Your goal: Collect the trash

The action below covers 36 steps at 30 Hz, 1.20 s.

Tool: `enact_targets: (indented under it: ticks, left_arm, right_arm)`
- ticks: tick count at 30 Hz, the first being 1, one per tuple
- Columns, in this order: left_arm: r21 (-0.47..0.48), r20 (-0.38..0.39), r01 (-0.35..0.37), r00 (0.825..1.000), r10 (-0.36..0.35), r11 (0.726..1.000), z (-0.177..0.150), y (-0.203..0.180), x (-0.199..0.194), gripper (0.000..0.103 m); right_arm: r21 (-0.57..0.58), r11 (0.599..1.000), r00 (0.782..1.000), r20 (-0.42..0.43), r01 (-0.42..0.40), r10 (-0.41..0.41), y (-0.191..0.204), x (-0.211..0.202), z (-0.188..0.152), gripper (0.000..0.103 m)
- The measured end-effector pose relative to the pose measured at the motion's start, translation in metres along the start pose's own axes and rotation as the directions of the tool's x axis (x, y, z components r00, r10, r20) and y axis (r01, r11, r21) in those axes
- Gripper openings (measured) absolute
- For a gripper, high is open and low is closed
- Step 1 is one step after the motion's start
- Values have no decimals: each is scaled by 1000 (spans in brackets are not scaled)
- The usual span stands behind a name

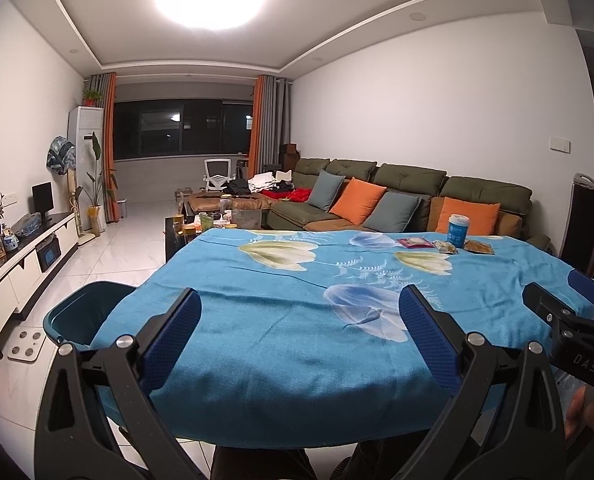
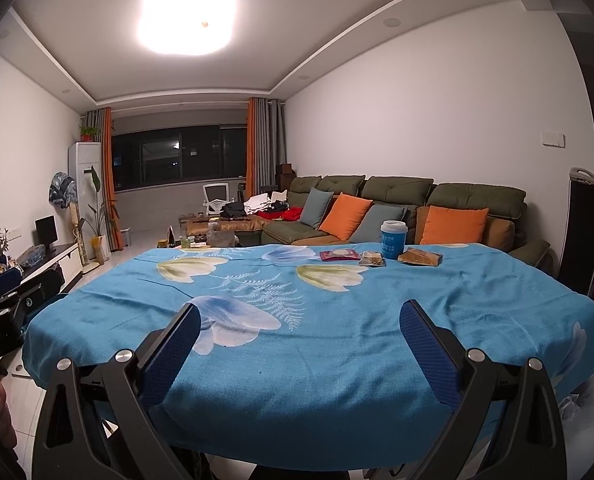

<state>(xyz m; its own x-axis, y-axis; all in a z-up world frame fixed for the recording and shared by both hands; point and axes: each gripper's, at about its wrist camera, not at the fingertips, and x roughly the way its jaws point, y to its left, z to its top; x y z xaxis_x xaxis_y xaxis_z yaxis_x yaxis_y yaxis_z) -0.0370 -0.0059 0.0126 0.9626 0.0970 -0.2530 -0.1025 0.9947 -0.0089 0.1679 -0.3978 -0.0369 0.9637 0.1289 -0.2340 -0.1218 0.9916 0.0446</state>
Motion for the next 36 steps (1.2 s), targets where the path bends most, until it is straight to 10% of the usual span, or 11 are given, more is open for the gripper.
enact_targets:
  ticks: [36]
  left_arm:
    - [7,-16,30,999,-30,1000,-10,-2,3,97]
  right_arm:
    - [-13,1000,1000,-9,-9,9,4,2,0,96]
